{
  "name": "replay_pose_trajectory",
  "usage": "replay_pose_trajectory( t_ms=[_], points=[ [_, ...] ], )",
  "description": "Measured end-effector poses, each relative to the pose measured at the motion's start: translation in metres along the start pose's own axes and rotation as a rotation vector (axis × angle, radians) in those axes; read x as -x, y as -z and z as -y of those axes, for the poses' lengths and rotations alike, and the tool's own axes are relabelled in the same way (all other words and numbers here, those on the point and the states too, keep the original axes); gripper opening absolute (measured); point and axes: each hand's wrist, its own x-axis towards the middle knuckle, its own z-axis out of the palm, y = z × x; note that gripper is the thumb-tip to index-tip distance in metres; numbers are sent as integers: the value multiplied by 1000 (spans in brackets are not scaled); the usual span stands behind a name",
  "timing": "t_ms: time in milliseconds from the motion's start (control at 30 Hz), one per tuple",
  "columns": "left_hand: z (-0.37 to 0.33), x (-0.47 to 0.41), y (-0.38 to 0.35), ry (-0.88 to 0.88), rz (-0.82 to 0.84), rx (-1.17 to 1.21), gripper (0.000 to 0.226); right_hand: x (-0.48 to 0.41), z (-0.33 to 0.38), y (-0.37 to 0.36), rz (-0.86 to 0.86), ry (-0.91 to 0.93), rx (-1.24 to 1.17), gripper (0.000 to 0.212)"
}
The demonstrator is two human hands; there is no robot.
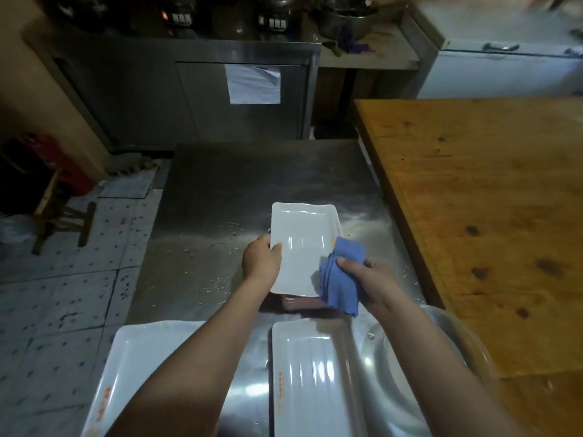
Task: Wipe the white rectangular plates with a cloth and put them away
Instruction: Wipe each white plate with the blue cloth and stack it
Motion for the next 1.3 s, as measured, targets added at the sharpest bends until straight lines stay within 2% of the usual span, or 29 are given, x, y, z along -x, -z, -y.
replay_pose_trajectory(
  t_ms=[167, 333, 500, 633, 700, 767, 867, 933, 1000, 1067, 1133, 1200, 1300],
  points=[
    [2, -3, 11, 80, -22, 112, 17, 4, 7, 3, -44, 6, -15, 31],
    [0, 7, 25, 144, 12, 279, 14, 24, 27, 5, -7, 62, 29, 17],
    [-15, 30, 40, 156, 132, 489, 14, 57, 51, 0, 195, 103, 30, 30],
    [-31, 59, 49, 159, 180, 582, 16, 86, 65, -15, 424, 90, 27, 21],
    [-41, 75, 52, 181, 205, 680, 15, 97, 67, -24, 454, 103, 83, 16],
    [-50, 94, 55, 189, 206, 750, 16, 102, 63, -30, 400, 196, 228, 12],
    [-56, 123, 58, 143, 195, 755, 23, 105, 53, -26, 177, 464, 636, 21],
    [-60, 143, 61, 128, 223, 755, 23, 108, 45, -15, 22, 643, 855, 34],
    [-65, 162, 61, 102, 244, 785, 23, 113, 36, -4, -157, 810, 1126, 57],
    [-70, 181, 59, 80, 262, 825, 23, 122, 27, 8, -270, 922, 1287, 74],
    [-74, 199, 55, 81, 268, 847, 24, 134, 17, 22, -207, 993, 1377, 72],
    [-76, 214, 52, 88, 258, 880, 23, 144, 6, 33, -11, 1022, 1486, 64],
    [-80, 232, 43, 68, 203, 896, 25, 155, -6, 38, 180, 1026, 1465, 56]
  ],
)
